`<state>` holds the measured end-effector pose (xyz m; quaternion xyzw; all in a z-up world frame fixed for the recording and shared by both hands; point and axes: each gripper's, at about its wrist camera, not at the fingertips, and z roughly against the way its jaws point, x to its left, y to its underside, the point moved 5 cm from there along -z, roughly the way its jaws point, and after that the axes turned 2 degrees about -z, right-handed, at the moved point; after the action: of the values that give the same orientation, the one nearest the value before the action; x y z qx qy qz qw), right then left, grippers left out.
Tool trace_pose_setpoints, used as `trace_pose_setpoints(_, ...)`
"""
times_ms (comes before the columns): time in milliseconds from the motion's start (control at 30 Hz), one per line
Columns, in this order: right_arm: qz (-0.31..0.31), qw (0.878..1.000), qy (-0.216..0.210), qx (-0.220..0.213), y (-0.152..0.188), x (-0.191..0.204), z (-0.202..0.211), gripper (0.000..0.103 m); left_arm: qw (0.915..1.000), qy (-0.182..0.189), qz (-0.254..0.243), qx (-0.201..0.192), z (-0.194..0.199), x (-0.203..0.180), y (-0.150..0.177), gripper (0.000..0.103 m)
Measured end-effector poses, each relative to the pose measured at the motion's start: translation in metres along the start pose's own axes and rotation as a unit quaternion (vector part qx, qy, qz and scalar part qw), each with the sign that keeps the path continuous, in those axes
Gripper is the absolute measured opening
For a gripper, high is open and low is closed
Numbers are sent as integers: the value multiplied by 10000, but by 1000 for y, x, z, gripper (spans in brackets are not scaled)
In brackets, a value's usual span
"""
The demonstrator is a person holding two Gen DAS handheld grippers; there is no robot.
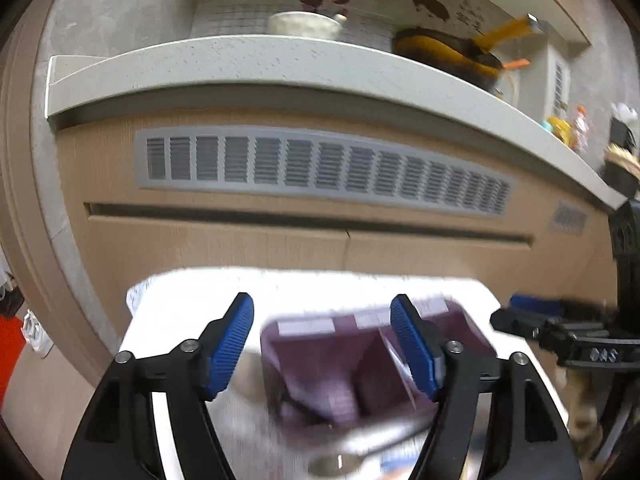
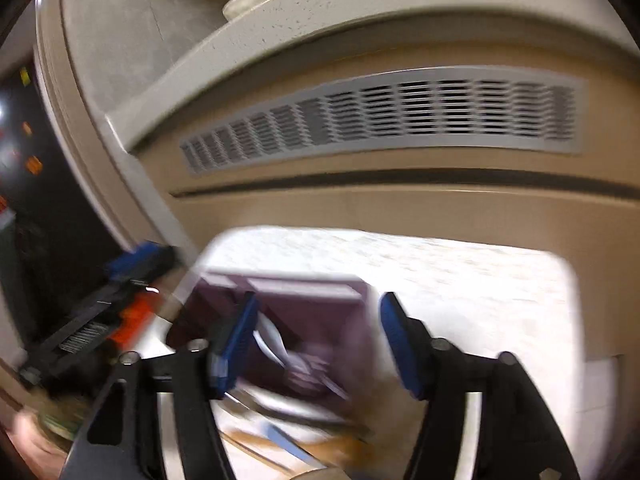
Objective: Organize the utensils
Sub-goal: 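Carry both spoons over the purple caddy and open both tools to drop them in, then grasp the small spoon with the white ball handle with the right tool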
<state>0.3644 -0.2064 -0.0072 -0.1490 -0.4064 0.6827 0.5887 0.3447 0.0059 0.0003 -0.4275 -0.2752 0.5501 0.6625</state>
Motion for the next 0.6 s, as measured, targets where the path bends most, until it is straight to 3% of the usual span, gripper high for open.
trace_pose_setpoints(167, 479, 9929, 1069, 205, 51, -11, 23, 91, 9991, 68, -74, 402, 32, -10, 54, 82)
trace_pose_setpoints(367, 721, 9816, 1640, 664, 114, -15, 26, 91, 9923, 68, 165, 1223, 51, -16, 122, 86)
trace_pose_setpoints(433, 776, 9803, 1631, 795, 131, -9, 25, 91, 9907, 18, 183, 1350, 59, -16, 137, 86)
trace_pose_setpoints(500, 846, 9838, 1337, 841, 145, 4, 26, 90, 9899, -17, 199, 1404, 66, -14, 146, 87)
trace_pose_setpoints(600, 1337, 9827, 696, 1077, 166, 39, 20, 63, 9882, -31, 298, 1502, 75, -8, 154, 87)
